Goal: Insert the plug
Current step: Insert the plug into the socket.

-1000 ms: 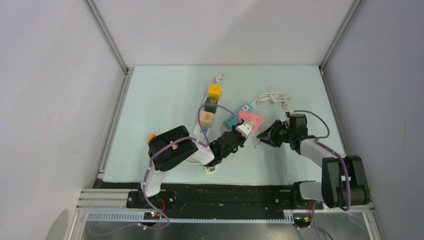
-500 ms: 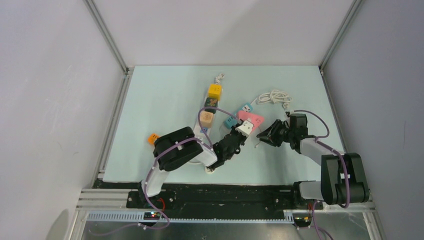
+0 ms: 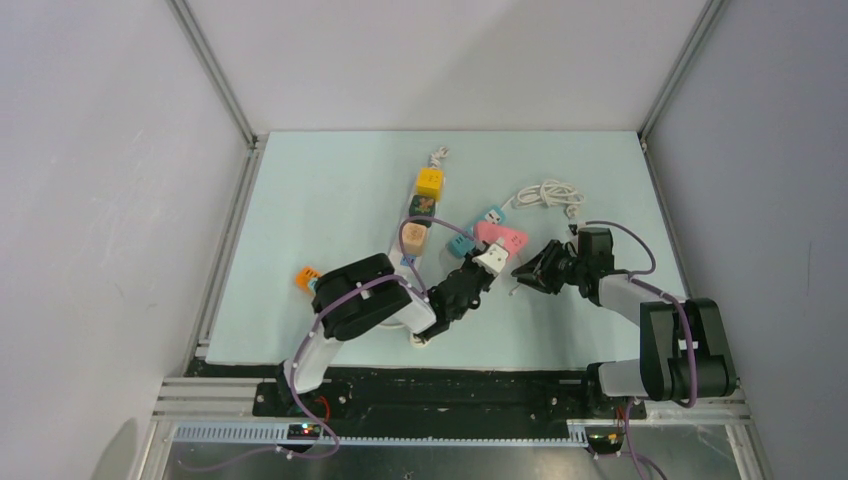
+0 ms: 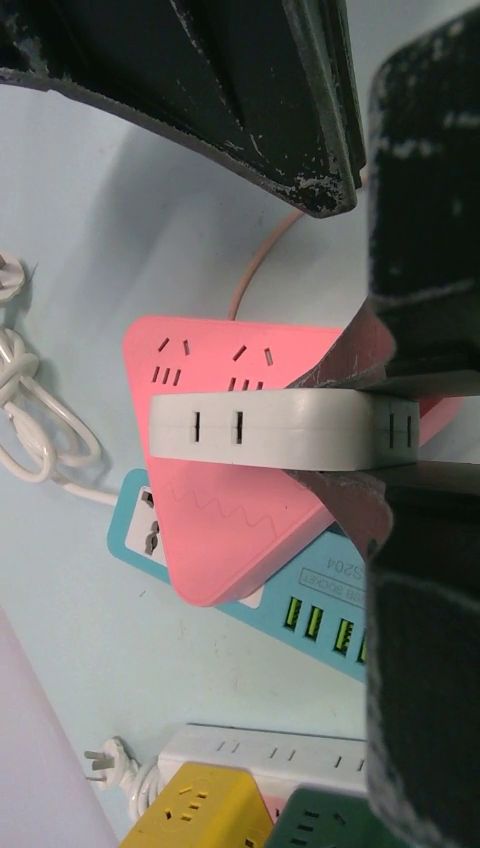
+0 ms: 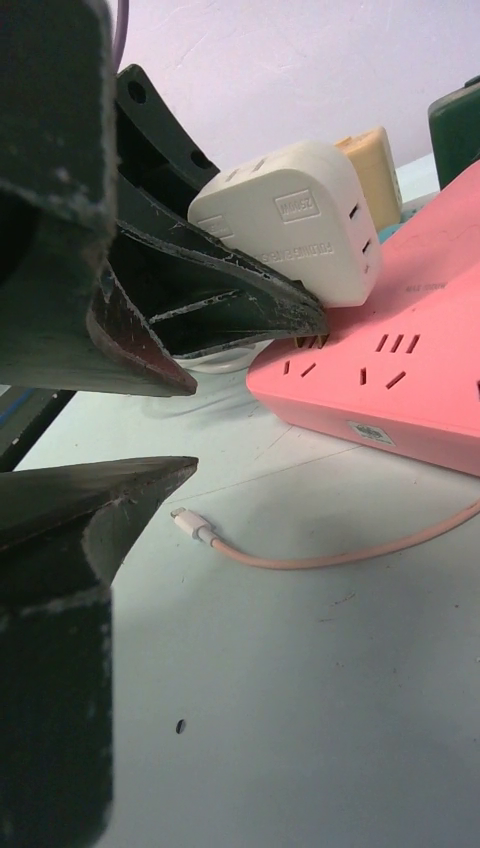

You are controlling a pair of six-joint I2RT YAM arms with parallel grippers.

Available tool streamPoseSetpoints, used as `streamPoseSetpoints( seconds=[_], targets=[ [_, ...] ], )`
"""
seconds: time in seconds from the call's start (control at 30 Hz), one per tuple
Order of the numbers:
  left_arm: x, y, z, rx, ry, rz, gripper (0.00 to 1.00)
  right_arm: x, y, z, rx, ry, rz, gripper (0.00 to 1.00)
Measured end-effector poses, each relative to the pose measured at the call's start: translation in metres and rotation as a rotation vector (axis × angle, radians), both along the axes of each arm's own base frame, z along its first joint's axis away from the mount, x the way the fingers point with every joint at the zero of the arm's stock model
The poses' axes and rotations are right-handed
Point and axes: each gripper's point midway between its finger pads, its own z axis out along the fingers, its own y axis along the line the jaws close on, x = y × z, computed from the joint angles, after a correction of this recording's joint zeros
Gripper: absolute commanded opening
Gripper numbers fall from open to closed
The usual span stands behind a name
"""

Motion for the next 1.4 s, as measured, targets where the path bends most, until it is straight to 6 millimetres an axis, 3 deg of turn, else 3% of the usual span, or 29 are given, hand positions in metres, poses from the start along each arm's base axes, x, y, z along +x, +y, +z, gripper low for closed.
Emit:
streamPoseSetpoints(
  seconds=[0.27, 0.4, 0.5, 0.63, 0.97, 1.03, 1.2, 1.4],
  targets=[
    [0.000, -0.001, 0.000, 0.024, -0.030, -0.022, 0.00, 0.001, 0.002, 0.003, 0.016, -0.013, 0.011, 0.38],
    [-0.001, -0.002, 0.000, 0.049, -0.057, -0.043, 0.00, 0.004, 0.003, 0.007, 0.026, -0.036, 0.017, 0.55],
    [-0.003, -0.002, -0.001, 0.068, -0.085, -0.067, 0.00, 0.007, 0.004, 0.017, 0.039, -0.067, 0.009, 0.62],
    [-0.005, -0.001, -0.001, 0.081, -0.118, -0.093, 0.00, 0.015, 0.005, 0.038, 0.065, -0.134, -0.008, 0.63],
    [-0.006, -0.001, -0.001, 0.105, -0.176, -0.114, 0.00, 0.029, 0.027, 0.050, 0.151, -0.055, -0.037, 0.61],
    [-0.007, -0.002, -0.002, 0.111, -0.188, -0.118, 0.00, 0.029, 0.033, 0.049, 0.165, -0.035, -0.042, 0.58],
    [-0.007, -0.001, -0.002, 0.116, -0.202, -0.122, 0.00, 0.035, 0.044, 0.050, 0.173, 0.007, -0.064, 0.33],
    [-0.008, 0.002, -0.002, 0.118, -0.209, -0.119, 0.00, 0.038, 0.044, 0.049, 0.162, 0.064, -0.087, 0.27]
  ],
)
